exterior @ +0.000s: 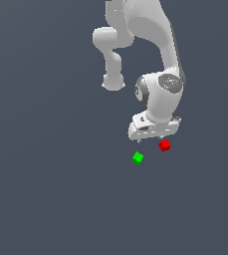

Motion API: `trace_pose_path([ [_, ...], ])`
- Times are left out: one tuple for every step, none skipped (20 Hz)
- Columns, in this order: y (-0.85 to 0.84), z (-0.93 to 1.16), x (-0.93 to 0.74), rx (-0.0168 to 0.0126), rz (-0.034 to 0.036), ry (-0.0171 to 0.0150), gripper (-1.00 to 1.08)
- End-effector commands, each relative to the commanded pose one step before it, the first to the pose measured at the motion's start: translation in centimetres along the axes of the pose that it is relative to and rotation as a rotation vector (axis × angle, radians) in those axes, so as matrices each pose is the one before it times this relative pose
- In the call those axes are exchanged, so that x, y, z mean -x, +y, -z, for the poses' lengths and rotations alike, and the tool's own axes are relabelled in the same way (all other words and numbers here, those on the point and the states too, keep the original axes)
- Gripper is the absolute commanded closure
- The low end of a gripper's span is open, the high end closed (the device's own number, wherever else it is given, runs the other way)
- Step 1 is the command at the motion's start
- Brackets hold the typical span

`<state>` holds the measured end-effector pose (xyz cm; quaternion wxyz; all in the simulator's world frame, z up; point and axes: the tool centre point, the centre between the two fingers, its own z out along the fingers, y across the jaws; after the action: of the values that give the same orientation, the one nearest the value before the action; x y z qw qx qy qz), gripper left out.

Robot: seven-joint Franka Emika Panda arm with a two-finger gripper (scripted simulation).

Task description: Stack the red cube on top of the green cube.

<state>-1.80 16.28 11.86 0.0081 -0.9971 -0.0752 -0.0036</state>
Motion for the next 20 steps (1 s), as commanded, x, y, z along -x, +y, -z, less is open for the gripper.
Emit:
trace_pose_path([
  [-3.474,-1.594,0.300,0.00399,0.03096,-0.00220,-0.92],
  [-1.137,-0.526,0.066,0.00152,0.01027,-0.00095,-0.92],
  [-1.028,-0.477,0.054,0.00143,0.00929,-0.00088,-0.92],
  [-0.920,-0.428,0.044,0.00133,0.00831,-0.00080,-0.92],
  [-0.817,-0.381,0.035,0.00122,0.00740,-0.00073,-0.92],
  [-0.716,-0.334,0.026,0.00111,0.00650,-0.00066,-0.92],
  [-0.615,-0.288,0.019,0.00098,0.00558,-0.00058,-0.92],
  [-0.520,-0.243,0.014,0.00085,0.00473,-0.00050,-0.92],
  [-0.421,-0.198,0.009,0.00070,0.00382,-0.00041,-0.92],
  [-0.330,-0.154,0.006,0.00056,0.00302,-0.00033,-0.92],
  [-0.234,-0.110,0.004,0.00040,0.00213,-0.00023,-0.92],
  [-0.133,-0.065,0.001,0.00022,0.00117,-0.00013,-0.92],
  [-0.062,-0.024,0.003,0.00013,0.00067,-0.00007,-0.92],
  [0.148,0.090,0.054,-0.00085,-0.00035,-0.00076,-0.92],
  [-0.001,-0.035,0.000,0.00000,0.00000,0.00000,-0.92],
  [-0.003,-0.104,-0.001,0.00000,0.00000,0.00000,-0.92],
  [-0.006,-0.173,-0.001,0.00000,0.00000,0.00000,-0.92],
  [-0.008,-0.241,-0.001,0.00000,0.00000,0.00000,-0.92],
  [-0.051,-0.316,0.006,0.00026,0.00064,-0.00006,-0.92],
  [-0.012,-0.377,0.000,0.00000,0.00000,0.00000,-0.92],
])
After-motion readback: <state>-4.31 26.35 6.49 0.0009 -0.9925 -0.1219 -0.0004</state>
